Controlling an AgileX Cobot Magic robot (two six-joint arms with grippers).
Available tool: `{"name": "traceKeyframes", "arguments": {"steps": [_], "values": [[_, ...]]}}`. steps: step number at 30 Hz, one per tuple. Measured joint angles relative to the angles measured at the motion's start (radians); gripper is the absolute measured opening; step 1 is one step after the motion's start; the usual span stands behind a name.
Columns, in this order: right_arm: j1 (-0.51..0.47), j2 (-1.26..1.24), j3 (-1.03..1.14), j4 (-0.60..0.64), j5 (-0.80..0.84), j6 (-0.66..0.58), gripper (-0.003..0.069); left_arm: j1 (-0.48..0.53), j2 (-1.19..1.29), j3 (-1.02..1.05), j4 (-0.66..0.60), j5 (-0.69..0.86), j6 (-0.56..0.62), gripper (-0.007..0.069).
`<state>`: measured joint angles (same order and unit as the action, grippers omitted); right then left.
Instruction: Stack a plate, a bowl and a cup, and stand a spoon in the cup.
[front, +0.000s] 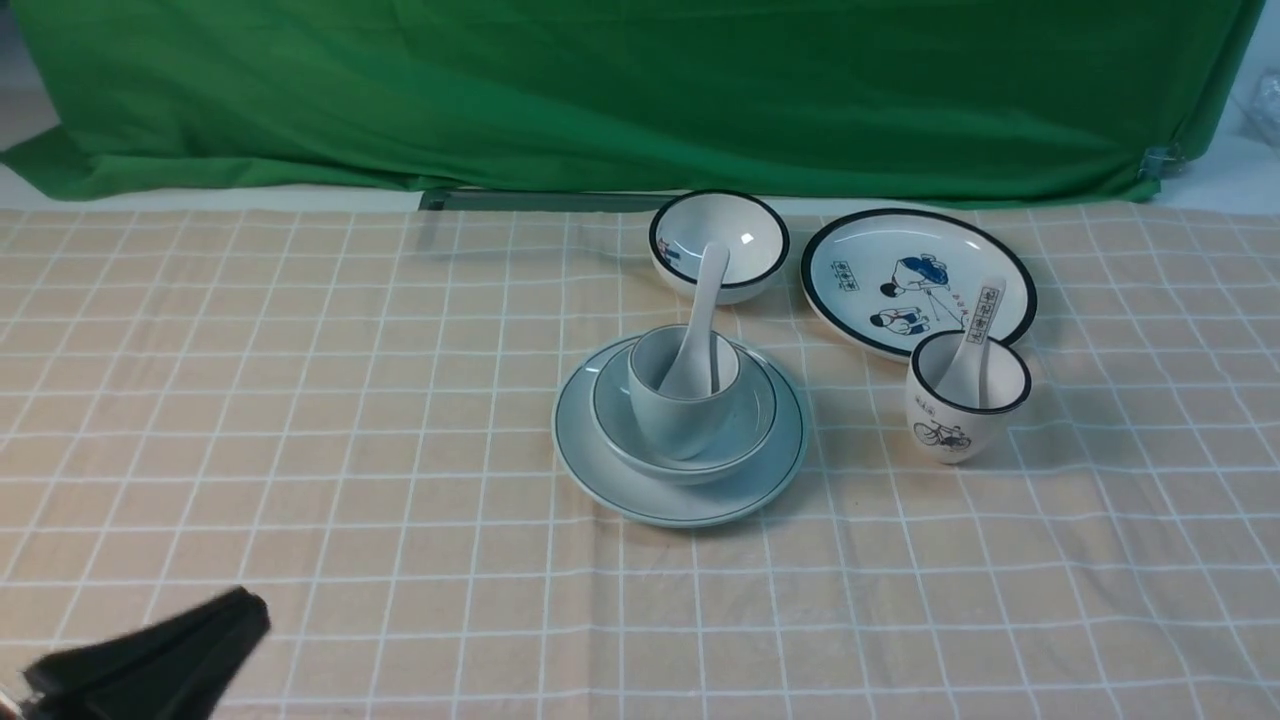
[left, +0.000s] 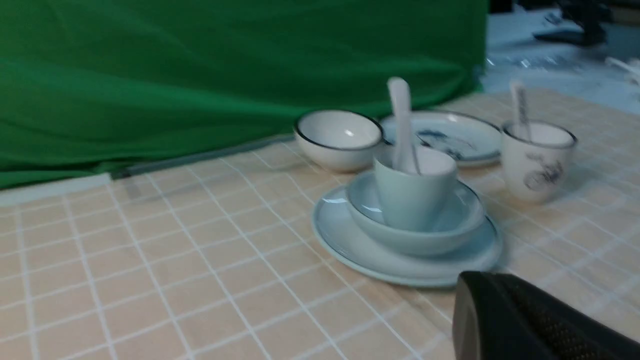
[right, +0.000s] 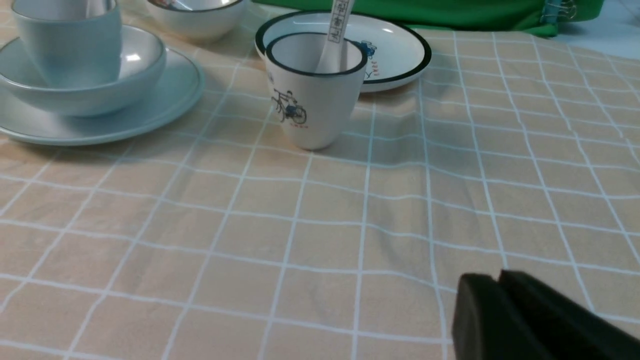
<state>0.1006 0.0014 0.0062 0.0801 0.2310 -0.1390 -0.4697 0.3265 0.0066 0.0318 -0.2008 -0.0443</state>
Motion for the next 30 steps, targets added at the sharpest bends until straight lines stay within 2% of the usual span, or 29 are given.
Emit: {"name": "traceKeyframes", "arguments": {"steps": [3,6,10,11,12,14,16,21,26,30], "values": [[0.0,0.0,0.0,0.0,0.0,0.001,0.0087,0.118,-0.04,0.0,-0.032,-0.022,-0.001,0.0006],[0.0,0.0,0.0,0.0,0.0,0.003,0.0092,0.268,-0.155,0.0,-0.063,0.03,0.018,0.0006],[0.0,0.0,0.0,0.0,0.001,0.01,0.0098,0.427,-0.296,0.0,-0.161,0.247,0.109,0.0006],[0.0,0.0,0.0,0.0,0.001,0.01,0.0098,0.433,-0.296,0.0,-0.164,0.247,0.109,0.0006],[0.0,0.0,0.0,0.0,0.001,0.012,0.0101,0.459,-0.314,0.0,-0.178,0.341,0.124,0.0006],[0.0,-0.001,0.0,0.0,0.0,0.013,0.0105,0.476,-0.324,0.0,-0.185,0.423,0.141,0.0006],[0.0,-0.001,0.001,0.0,0.001,0.014,0.0108,0.477,-0.327,0.0,-0.187,0.442,0.142,0.0006],[0.0,-0.001,0.001,0.0,-0.001,0.015,0.012,0.478,-0.328,0.0,-0.165,0.427,0.131,0.0006],[0.0,-0.001,0.001,0.0,-0.001,0.015,0.0139,0.478,-0.328,0.0,-0.066,0.42,0.125,0.0006],[0.0,-0.001,0.001,0.0,-0.001,0.015,0.0144,0.478,-0.328,0.0,-0.048,0.418,0.124,0.0006]]}}
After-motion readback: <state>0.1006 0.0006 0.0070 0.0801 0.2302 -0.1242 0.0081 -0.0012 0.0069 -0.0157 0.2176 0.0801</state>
